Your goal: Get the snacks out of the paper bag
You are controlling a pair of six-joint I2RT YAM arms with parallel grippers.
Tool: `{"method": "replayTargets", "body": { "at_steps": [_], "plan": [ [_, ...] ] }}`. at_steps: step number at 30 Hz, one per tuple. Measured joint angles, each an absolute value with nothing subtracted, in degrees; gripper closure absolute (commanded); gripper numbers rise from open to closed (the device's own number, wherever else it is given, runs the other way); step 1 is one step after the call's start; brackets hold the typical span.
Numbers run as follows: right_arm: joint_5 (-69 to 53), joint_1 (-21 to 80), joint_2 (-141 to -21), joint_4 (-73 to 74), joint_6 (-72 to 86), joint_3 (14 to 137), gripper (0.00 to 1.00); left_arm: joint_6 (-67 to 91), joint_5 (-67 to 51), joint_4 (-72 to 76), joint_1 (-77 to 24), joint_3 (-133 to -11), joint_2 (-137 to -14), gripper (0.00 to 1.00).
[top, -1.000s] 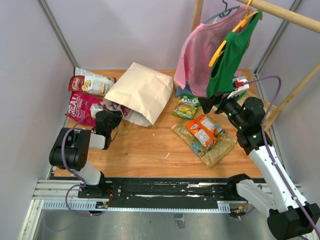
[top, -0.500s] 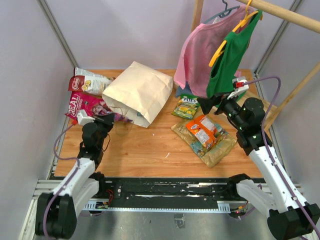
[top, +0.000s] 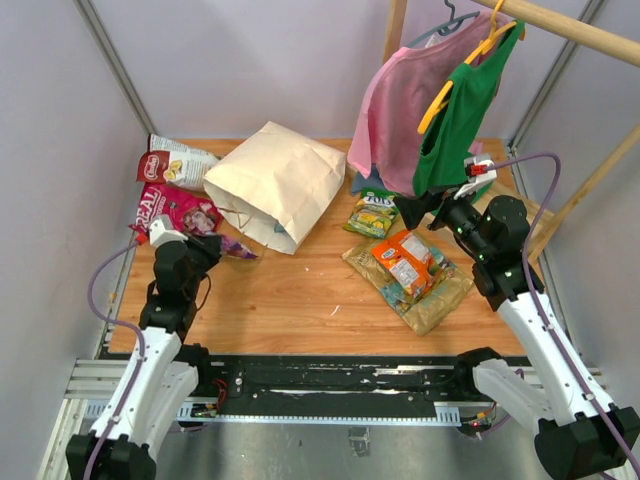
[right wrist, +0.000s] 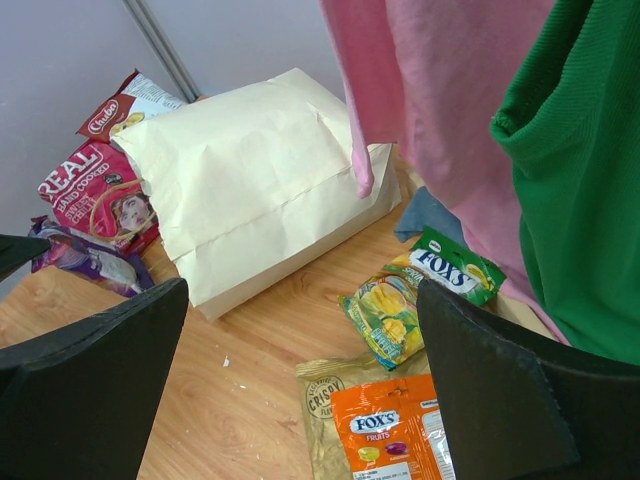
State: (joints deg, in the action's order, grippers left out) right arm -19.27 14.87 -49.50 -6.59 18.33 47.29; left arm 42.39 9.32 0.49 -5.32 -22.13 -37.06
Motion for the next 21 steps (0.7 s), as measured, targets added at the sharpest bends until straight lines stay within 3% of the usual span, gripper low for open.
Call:
{"method": "replayTargets", "body": {
  "at_steps": [9, 21],
  "plan": [
    [-19.3, 14.9, -50.6, -6.9, 18.3, 47.3, 0.02, 38.7, 9.3, -12.0, -5.3, -28.9, -26.6, 0.99],
    [-19.6, 14.9, -51.2, -7.6, 19.4, 47.3, 0.02, 36.2, 9.3, -21.0, -5.3, -31.7, -24.8, 1.00]
  ]
}}
